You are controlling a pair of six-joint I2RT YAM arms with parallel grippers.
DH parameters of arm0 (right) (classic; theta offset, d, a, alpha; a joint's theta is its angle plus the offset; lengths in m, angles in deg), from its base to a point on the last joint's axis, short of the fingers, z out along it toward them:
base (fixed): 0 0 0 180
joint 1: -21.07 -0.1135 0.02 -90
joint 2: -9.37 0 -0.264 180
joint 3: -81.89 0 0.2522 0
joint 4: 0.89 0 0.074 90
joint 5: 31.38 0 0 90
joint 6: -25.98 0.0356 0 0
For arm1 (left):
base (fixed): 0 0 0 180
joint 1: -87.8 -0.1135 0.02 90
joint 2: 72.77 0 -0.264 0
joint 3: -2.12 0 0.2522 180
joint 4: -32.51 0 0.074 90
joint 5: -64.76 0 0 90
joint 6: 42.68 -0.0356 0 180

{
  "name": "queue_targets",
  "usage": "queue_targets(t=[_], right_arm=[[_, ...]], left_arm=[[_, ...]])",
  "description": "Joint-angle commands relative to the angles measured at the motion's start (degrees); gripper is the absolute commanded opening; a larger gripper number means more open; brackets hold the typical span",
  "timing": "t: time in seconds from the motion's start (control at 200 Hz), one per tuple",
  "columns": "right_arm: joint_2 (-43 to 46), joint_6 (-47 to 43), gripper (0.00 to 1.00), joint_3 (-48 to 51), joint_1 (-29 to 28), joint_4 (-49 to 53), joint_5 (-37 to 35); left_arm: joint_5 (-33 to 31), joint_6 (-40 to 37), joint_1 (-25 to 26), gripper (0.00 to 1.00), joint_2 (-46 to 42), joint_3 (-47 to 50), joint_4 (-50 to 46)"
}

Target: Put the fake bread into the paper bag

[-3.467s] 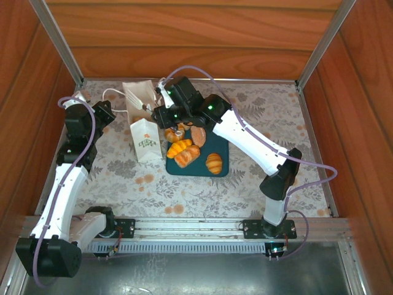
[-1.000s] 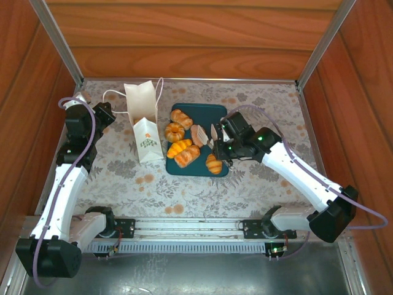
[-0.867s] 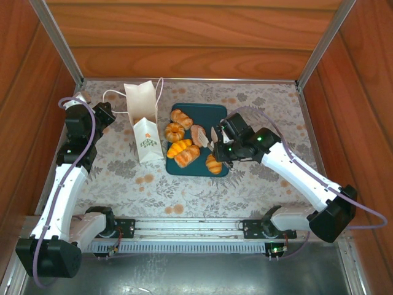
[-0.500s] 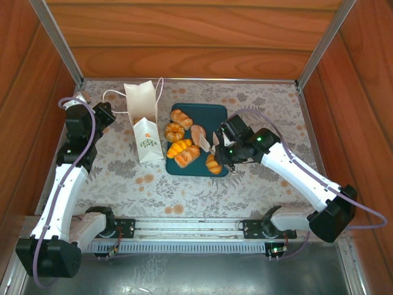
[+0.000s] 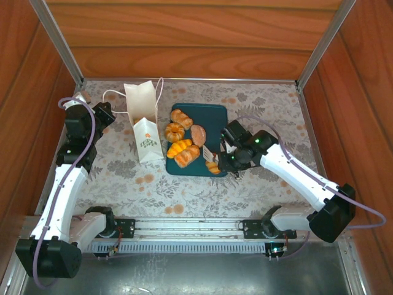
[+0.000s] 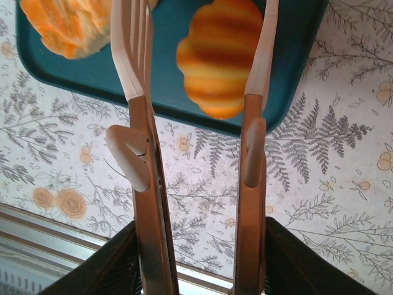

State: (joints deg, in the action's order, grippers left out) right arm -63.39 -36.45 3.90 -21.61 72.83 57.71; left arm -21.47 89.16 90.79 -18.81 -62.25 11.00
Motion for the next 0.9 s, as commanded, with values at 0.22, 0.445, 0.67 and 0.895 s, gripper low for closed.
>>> queue_targets(t=[0.22,0.445,0.67,0.895], right_arm=[[-0.9,-0.5,0.51,2.2,0.0,-0.8,1.8],[-3.5,-0.7,0.5,2.7,0.0,-1.4,2.7],[-3.9,-0.6,0.41,2.9,0.0,-1.6,2.6],[-2.3,0.0,0.34,2.6,0.0,-1.4,1.5]], left_arm=[[0.2,-0.5,-0.6,0.0,-0.6,-1.2,0.0],[0.1,-0.5,-0.6,0.0,-0.5,-1.0,0.0],[0.2,-0.5,-0.5,0.0,-0.4,-1.3,0.1],[0.3,-0.5,-0.6,0.0,-0.4,-1.3,0.2]])
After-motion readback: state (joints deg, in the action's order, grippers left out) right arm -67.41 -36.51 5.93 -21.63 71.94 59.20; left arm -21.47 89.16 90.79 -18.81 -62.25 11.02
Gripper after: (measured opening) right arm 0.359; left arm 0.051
